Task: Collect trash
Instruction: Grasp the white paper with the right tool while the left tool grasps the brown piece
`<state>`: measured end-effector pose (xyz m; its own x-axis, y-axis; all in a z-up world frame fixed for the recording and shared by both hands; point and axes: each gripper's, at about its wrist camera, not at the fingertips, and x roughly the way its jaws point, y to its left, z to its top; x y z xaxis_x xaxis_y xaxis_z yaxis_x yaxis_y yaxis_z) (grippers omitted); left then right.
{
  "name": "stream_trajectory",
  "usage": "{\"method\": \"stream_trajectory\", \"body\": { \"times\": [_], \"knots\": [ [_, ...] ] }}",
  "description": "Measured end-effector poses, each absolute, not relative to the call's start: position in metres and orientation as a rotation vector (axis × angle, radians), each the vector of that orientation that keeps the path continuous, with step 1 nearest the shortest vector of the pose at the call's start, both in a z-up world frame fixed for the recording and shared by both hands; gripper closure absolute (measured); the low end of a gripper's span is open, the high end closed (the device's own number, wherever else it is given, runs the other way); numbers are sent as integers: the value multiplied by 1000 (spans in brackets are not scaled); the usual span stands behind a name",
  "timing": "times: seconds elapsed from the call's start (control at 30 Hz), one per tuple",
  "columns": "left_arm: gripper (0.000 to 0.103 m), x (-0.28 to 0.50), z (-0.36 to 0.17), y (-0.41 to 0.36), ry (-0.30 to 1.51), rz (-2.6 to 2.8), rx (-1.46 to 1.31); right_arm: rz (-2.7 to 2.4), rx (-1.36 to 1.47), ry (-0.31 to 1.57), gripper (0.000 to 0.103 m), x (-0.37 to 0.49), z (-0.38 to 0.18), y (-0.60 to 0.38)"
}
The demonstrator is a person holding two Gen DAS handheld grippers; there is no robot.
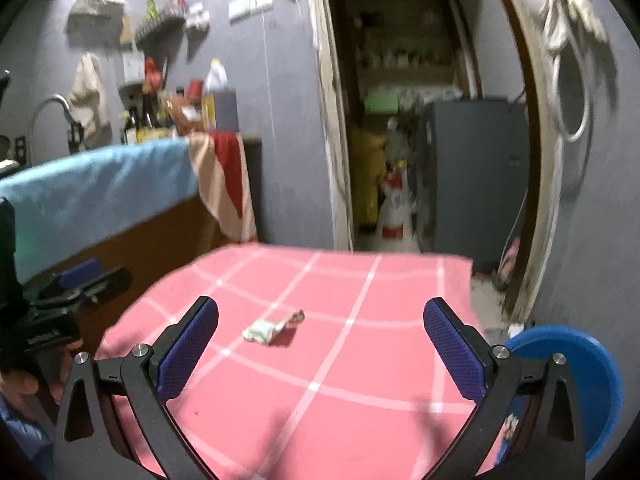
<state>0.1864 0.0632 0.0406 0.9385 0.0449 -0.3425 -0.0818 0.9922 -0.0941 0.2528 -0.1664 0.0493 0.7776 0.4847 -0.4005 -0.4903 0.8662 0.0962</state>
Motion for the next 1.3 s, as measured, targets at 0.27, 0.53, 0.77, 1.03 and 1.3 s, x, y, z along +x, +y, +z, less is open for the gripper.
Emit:
{"method": "stream_trajectory", "body": {
  "times": [0.27, 0.53, 0.77, 1.03, 1.3],
  "knots": [
    [2, 210, 20, 78, 438, 88, -113, 505, -35, 625, 0, 304, 22, -146],
    [2, 227, 8, 92, 513, 131, -143, 592, -46, 786, 26, 342, -1, -116],
    [2, 236, 5, 102, 571, 146, -194, 677, -79, 871, 60, 351, -15, -80],
    [2, 246, 4, 95, 628, 115, -189, 674, -105, 884, 95, 348, -20, -85],
    [2, 275, -3, 69, 717, 39, -136, 591, -144, 836, 96, 346, -16, -121]
  ]
}}
